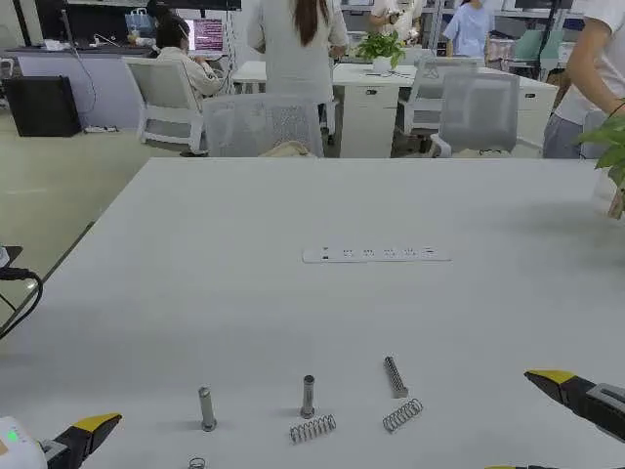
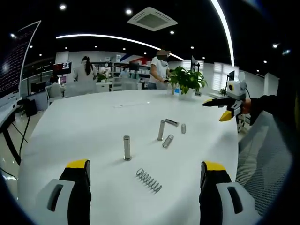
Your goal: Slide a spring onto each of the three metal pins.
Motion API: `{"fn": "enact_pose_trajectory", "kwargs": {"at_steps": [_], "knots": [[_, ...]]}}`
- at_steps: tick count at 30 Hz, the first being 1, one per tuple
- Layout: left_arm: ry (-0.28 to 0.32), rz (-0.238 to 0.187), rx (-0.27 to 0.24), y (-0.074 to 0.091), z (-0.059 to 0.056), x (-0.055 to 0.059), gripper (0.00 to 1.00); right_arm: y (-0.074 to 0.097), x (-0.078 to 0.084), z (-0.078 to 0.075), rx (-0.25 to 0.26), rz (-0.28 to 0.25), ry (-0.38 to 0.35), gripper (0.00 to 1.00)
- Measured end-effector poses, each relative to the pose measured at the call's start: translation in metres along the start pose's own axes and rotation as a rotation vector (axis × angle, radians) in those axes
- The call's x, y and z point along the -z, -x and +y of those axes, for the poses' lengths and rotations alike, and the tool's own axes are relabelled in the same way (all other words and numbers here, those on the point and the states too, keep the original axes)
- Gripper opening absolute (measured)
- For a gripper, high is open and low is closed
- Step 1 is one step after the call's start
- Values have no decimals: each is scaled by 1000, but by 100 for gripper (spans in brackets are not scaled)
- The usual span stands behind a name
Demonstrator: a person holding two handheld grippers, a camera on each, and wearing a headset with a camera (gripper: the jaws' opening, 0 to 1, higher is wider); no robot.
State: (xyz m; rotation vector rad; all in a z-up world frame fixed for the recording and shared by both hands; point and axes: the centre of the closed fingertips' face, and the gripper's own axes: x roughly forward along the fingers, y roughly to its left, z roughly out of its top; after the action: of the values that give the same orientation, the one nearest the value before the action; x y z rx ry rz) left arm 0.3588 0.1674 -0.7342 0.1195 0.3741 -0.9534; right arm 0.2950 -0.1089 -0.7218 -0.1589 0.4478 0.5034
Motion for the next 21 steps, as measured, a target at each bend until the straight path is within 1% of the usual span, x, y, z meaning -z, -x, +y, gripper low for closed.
{"fn": "enact_pose_trajectory", "kwargs": {"at_steps": [6, 15, 21], "knots": [[8, 3, -3, 0, -1, 3, 93, -2, 1, 2, -9, 8, 1, 88], [11, -4, -2, -1, -2, 2, 93, -1, -1, 0, -7, 12, 8, 87], [7, 3, 3, -2, -3, 3, 93, 0, 1, 1, -4, 14, 4, 86]]}}
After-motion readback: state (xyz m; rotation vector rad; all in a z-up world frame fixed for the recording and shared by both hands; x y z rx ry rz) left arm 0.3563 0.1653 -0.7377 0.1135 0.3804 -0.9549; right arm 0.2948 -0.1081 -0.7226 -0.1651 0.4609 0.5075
